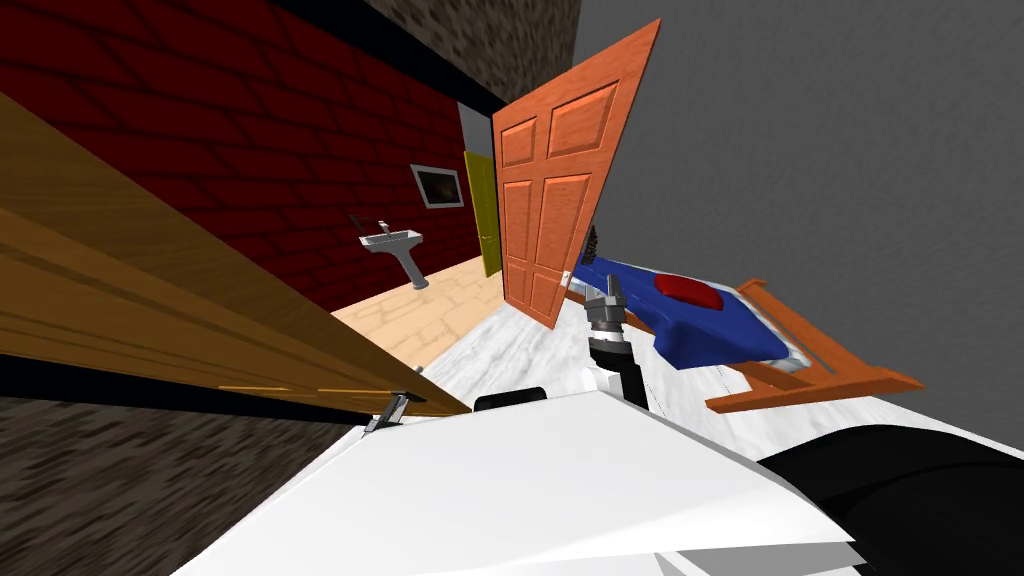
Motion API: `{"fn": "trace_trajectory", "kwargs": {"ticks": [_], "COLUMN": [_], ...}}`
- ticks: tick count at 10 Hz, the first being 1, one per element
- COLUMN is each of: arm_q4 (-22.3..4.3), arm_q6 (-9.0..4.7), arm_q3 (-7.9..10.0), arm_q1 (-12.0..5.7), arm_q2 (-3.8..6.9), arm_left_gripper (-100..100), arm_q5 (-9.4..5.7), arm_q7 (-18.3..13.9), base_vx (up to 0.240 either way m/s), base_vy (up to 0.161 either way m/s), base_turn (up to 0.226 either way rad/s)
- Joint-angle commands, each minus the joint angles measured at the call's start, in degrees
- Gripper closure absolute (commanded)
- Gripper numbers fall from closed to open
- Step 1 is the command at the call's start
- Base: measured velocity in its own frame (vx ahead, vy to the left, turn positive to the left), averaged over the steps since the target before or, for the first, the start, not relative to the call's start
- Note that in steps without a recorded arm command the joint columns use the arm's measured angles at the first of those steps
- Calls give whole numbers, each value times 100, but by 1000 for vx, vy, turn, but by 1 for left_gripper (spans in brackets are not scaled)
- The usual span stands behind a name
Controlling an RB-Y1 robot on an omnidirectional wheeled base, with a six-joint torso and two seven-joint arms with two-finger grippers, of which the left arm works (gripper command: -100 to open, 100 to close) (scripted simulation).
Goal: Pull the door open
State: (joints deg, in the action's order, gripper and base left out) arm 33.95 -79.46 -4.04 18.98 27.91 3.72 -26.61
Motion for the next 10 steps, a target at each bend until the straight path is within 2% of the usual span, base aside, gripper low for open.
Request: {"fn": "trace_trajectory", "kwargs": {"ticks": [1, 6, 7, 8, 9, 10], "arm_q4": [-78, -166, -190, -107, -107, -16], "arm_q6": [-6, 66, 47, 201, 201, 351], "arm_q3": [-13, -7, -29, -57, -57, -79], "arm_q1": [-103, -287, -293, -352, -352, -418], "arm_q2": [-5, 28, 8, -29, -29, -64], "arm_left_gripper": [100, 100, 100, 100, 100, 100], "arm_q5": [12, 17, 31, 55, 55, 76], "arm_q7": [-24, -79, -76, -67, -67, -54], "base_vx": [-197, -191, -86, -136, -145, -196], "base_vy": [61, 63, 22, 44, 35, 34], "base_turn": [-139, -117, -28, -59, -67, -69]}}
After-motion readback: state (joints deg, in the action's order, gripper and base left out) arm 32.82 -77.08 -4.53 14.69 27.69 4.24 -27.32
